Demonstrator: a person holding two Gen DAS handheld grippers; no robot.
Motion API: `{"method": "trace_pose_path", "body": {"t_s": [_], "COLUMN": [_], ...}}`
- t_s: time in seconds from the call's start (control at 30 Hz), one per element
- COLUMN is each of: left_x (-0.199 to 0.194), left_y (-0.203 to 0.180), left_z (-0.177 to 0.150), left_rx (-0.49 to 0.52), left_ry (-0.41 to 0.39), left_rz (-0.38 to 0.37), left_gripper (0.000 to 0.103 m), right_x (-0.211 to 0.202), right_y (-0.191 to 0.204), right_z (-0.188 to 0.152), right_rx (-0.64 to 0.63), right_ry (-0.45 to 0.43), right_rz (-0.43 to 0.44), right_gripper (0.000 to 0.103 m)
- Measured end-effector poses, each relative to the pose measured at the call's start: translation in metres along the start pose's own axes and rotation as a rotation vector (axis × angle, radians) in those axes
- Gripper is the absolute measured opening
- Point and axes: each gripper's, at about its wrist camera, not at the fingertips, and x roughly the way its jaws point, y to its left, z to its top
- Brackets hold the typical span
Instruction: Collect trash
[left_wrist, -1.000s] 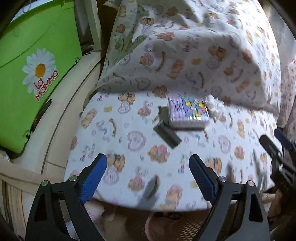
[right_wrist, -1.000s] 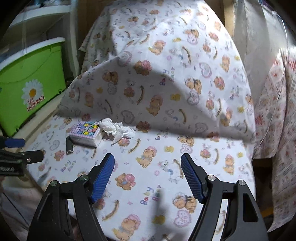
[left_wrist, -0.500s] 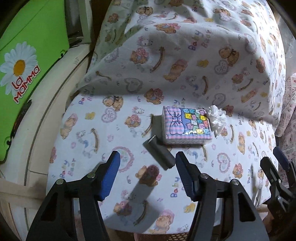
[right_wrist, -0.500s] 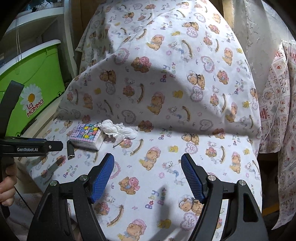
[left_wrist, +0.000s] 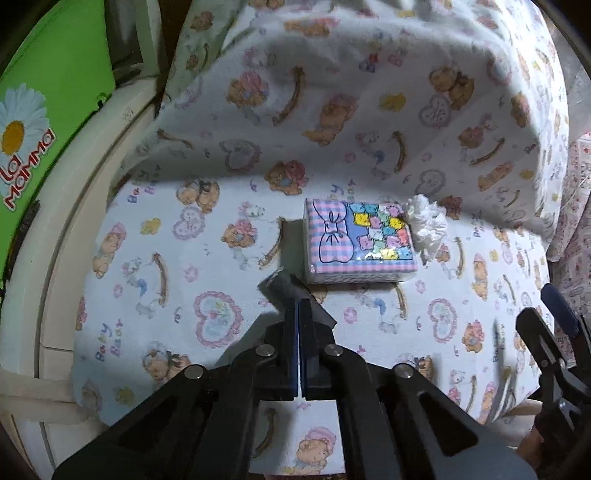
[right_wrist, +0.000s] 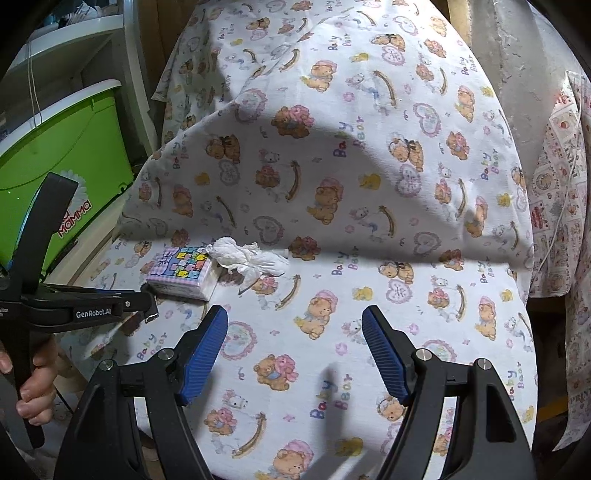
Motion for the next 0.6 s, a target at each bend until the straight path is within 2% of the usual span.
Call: {"method": "trace_pose_path", "body": {"t_s": [0.1, 0.2, 0.27, 0.33, 0.37, 0.47, 0.6], "left_x": [-0.012, -0.016, -0.013, -0.008, -0.007, -0.001, 0.010], "left_y": [0.003, 0.011, 0.017, 0.019, 0.021, 0.014, -0.004], "left_z": [0.001, 0.003, 0.004, 0.003, 0.002, 0.001, 0.000], "left_rx": [-0.002, -0.028, -0.053, -0.075, -0.086, -0.082, -0.021], "left_ry": [-0.034, -0.033, -0.020, -0.001, 0.002, 0.017, 0.027], "left_rz": [0.006, -0.004, -0.010, -0.020, -0.023, -0.031, 0.022], "left_gripper": [0.000, 0.000, 0.011, 0.045, 0.050, 0.051, 0.052], "right_x": [-0.001, -0.002, -0.001, 0.000, 0.001, 0.004, 0.005], "right_y": [-0.001, -0.001, -0.001, -0.002, -0.003, -0.002, -0.001], "right_z": [0.002, 0.003, 0.003, 0.003, 0.003, 0.003, 0.003], "right_rx": [0.003, 0.006, 0.015, 0.028, 0.036, 0.040, 0.031], "right_ry": [-0.002, -0.005, -0.003, 0.002, 0.007, 0.014, 0.012], "right_rz": [0.013, 0.017, 0.018, 0.020, 0.023, 0.020, 0.011], "right_gripper": [0.077, 0.077, 0.077, 0.077, 0.077, 0.077, 0.077]}}
